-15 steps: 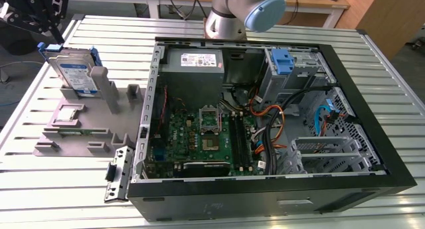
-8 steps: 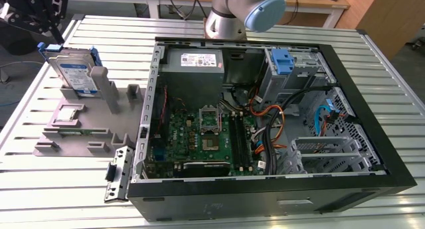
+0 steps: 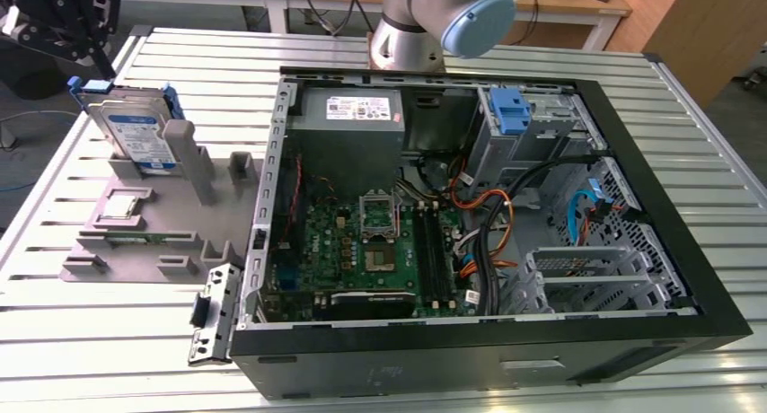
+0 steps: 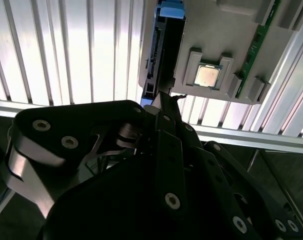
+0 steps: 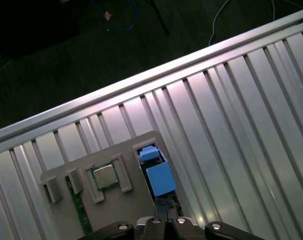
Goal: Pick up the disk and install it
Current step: 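Pick up the disk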
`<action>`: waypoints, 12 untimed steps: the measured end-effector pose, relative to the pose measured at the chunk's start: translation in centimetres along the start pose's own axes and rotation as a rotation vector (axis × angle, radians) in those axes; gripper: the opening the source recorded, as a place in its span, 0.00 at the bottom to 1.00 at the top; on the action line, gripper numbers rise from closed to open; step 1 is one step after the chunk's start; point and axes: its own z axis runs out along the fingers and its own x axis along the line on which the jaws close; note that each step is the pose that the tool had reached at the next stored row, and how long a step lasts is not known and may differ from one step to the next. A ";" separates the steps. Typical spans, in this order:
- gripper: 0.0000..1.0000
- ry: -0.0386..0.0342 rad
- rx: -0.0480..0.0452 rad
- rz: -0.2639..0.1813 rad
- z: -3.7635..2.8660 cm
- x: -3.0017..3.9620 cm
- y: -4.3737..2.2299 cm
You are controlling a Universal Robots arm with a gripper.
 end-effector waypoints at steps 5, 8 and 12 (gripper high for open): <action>0.10 0.0014 -0.0009 -0.024 0.00 0.00 0.00; 0.10 0.0019 -0.0012 -0.034 0.00 0.00 0.00; 0.10 0.0026 -0.0017 -0.046 0.00 0.00 0.00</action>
